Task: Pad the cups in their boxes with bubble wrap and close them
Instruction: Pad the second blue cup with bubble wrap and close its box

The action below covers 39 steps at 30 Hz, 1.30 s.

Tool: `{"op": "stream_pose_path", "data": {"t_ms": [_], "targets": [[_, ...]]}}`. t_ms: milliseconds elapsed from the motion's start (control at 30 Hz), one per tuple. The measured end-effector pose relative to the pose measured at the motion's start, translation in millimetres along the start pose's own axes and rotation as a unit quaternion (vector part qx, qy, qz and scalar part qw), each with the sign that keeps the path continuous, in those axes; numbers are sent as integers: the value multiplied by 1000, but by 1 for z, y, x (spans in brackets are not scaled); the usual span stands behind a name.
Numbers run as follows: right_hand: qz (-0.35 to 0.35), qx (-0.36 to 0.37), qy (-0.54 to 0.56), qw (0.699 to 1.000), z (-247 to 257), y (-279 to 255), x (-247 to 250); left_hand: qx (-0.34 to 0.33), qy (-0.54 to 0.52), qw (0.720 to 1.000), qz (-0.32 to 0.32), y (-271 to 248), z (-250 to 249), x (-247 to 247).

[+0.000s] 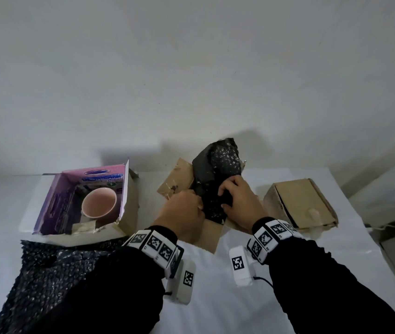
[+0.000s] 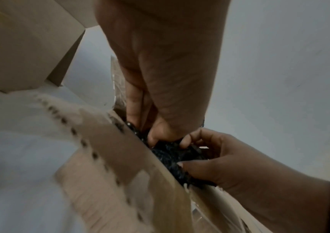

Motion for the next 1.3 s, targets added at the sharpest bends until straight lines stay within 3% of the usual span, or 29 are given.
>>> {"op": "stream_pose_path", "data": {"t_ms": [100, 200, 433, 533, 700, 900, 1000, 1133, 1233, 1300], "targets": [[-45, 16, -156, 987, 4, 3, 11, -32, -4, 999, 40, -3, -4, -9], [-36, 27, -224, 974, 12, 6, 12, -62, 65, 995, 53, -6, -13, -13], [2, 10, -197, 980, 19, 5, -4, -22, -5, 991, 129, -11, -12, -19], [38, 22, -248, 968, 21, -1, -16, 7, -53, 986, 158, -12, -11, -21], [45, 7, -294, 955, 17, -2, -22, -26, -19, 986, 165, -6, -17, -15], [108, -85, -281, 950, 4, 10, -20, -62, 4, 978, 199, 0, -3, -15], [129, -74, -291, 945, 8, 16, -14, -68, 63, 982, 165, 7, 2, -14], [113, -24, -302, 946, 15, 20, -6, -72, 135, 988, -30, 19, 8, 7], [98, -25, -286, 953, 6, 19, -10, -25, 97, 988, -114, 15, 26, 4], [103, -29, -284, 953, 0, 18, -12, 10, 32, 990, -136, 11, 34, -2]]}}
Point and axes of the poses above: each hand's wrist, its own y-axis towards the middle knuckle, its own x-axis out of the back of the hand, z = x × y, the point moved 8 cm from there along y, towards the middle knuckle, and after that the axes turned 10 degrees about -z, right-handed, at the moved point
